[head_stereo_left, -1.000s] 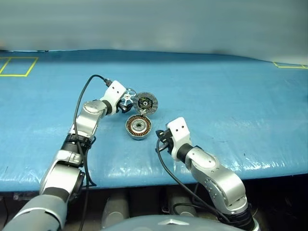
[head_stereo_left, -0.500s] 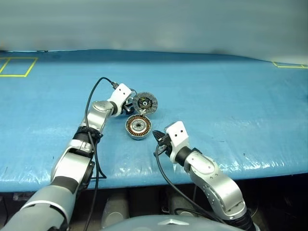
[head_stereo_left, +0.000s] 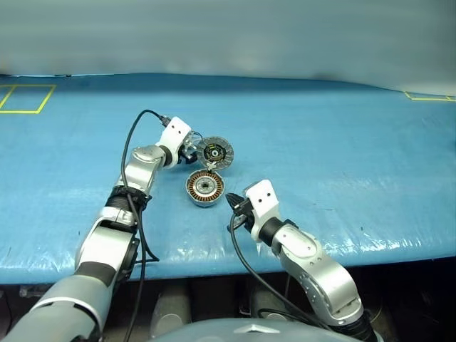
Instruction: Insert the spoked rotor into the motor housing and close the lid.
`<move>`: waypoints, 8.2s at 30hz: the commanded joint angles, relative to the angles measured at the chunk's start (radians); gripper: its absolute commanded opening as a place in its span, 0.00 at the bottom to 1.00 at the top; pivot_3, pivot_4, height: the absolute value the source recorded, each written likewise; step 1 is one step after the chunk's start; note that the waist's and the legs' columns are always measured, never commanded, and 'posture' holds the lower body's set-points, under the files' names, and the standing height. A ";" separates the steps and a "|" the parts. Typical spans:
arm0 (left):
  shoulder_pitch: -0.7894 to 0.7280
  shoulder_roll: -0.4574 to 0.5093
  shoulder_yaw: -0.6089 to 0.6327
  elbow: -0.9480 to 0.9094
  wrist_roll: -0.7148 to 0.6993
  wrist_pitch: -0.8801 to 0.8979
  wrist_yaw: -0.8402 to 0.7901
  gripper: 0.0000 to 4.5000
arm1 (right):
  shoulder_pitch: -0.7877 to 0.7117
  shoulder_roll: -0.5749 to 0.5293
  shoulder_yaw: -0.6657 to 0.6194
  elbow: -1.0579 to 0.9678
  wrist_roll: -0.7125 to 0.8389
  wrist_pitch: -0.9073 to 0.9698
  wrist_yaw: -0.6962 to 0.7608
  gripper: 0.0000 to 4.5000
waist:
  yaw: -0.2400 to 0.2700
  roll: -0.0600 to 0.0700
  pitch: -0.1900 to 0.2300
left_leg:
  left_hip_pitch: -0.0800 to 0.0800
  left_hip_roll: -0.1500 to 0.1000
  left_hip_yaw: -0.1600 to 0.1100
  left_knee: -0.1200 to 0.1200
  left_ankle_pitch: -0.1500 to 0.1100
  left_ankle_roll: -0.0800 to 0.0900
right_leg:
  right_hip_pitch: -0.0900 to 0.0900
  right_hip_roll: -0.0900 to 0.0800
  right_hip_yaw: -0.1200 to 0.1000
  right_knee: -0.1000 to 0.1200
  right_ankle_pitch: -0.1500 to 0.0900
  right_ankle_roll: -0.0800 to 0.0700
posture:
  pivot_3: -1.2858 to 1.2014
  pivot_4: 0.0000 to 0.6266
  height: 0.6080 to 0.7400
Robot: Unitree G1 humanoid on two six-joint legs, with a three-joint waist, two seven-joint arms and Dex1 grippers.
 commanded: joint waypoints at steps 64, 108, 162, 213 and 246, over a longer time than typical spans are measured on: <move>-0.153 0.020 0.070 0.315 -0.019 -0.142 -0.025 0.68 | 0.016 0.042 0.004 -0.013 -0.029 0.028 -0.013 0.00 | 0.000 0.000 0.000 | 0.001 0.000 -0.001 0.002 0.000 0.000 | 0.001 0.000 0.000 0.001 0.000 0.001 | 0.52 0.24 1.00; -0.309 -0.028 0.049 0.539 0.043 -0.018 -0.097 0.68 | 0.008 0.064 0.000 -0.002 -0.033 0.021 -0.034 0.00 | 0.000 -0.001 -0.001 | 0.001 -0.001 -0.001 0.004 0.000 0.000 | 0.002 0.000 0.000 0.003 0.000 0.001 | 0.52 0.24 1.00; 0.267 0.473 0.026 -0.481 -0.138 0.311 -0.646 0.30 | 0.020 0.029 -0.014 0.016 -0.005 -0.103 0.059 0.00 | -0.010 0.000 -0.001 | 0.002 0.001 -0.006 0.004 0.000 0.000 | 0.001 0.001 0.002 0.004 -0.001 -0.002 | 0.52 0.24 1.00; -0.026 0.271 -0.186 -0.177 -0.167 0.060 -0.834 0.30 | 0.187 -0.018 -0.028 0.209 -0.051 -0.537 0.151 0.00 | 0.001 0.000 -0.001 | 0.002 0.000 -0.004 0.005 0.000 0.000 | 0.001 0.010 0.016 0.004 -0.004 -0.006 | 0.52 0.24 1.00; -0.069 0.252 -0.167 -0.196 -0.170 0.068 -0.910 0.95 | 0.175 0.001 -0.038 0.211 -0.067 -0.501 0.125 0.00 | 0.000 0.000 -0.001 | 0.001 0.001 -0.005 0.008 0.001 0.000 | 0.002 0.017 0.026 0.005 -0.004 -0.007 | 0.52 0.24 1.00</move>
